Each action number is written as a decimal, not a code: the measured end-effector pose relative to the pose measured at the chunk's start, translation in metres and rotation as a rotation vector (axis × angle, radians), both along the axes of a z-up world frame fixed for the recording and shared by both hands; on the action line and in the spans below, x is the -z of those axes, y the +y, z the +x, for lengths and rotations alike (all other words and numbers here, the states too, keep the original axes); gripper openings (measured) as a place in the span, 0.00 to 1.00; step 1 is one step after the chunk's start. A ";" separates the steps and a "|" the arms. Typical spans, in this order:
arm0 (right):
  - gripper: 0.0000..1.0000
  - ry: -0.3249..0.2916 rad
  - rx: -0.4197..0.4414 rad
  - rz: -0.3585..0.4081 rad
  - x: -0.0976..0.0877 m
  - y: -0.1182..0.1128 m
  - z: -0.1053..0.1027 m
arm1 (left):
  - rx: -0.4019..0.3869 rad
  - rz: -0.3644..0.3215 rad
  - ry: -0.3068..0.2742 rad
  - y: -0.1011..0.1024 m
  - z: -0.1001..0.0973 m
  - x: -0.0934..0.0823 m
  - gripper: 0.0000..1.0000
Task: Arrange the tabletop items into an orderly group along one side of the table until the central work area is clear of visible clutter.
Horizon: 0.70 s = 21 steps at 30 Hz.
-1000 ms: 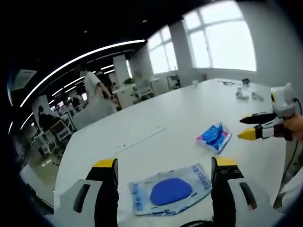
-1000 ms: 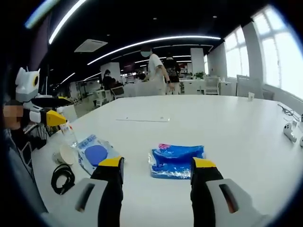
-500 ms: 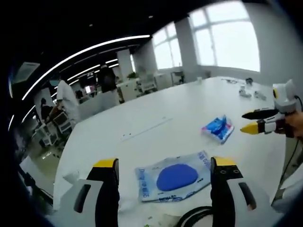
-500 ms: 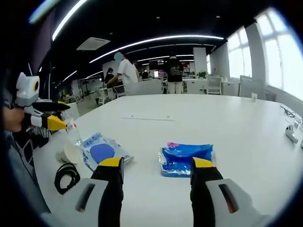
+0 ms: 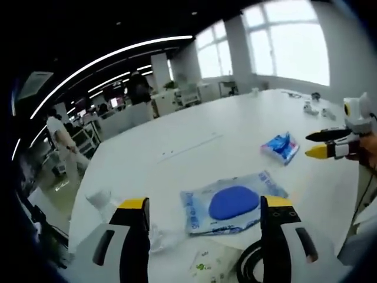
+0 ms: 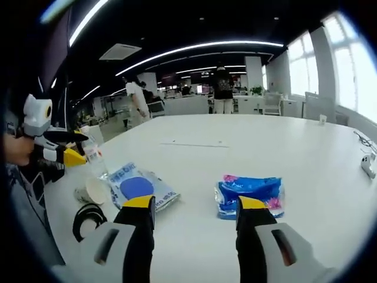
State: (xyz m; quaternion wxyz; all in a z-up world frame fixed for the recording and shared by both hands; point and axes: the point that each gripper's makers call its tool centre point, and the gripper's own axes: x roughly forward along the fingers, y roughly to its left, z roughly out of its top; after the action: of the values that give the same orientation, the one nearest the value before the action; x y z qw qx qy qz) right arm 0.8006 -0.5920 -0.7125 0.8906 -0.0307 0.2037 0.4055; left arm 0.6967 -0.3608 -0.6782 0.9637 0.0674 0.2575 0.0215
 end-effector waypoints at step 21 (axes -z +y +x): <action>0.49 0.091 -0.017 0.014 0.022 0.026 -0.023 | -0.018 -0.056 0.082 0.017 0.010 0.046 0.70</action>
State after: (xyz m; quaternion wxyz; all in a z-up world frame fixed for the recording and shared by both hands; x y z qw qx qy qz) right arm 0.7775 -0.5665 -0.7342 0.8773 -0.0079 0.2407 0.4152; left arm 0.7065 -0.3435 -0.7240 0.9537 0.0391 0.2976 0.0202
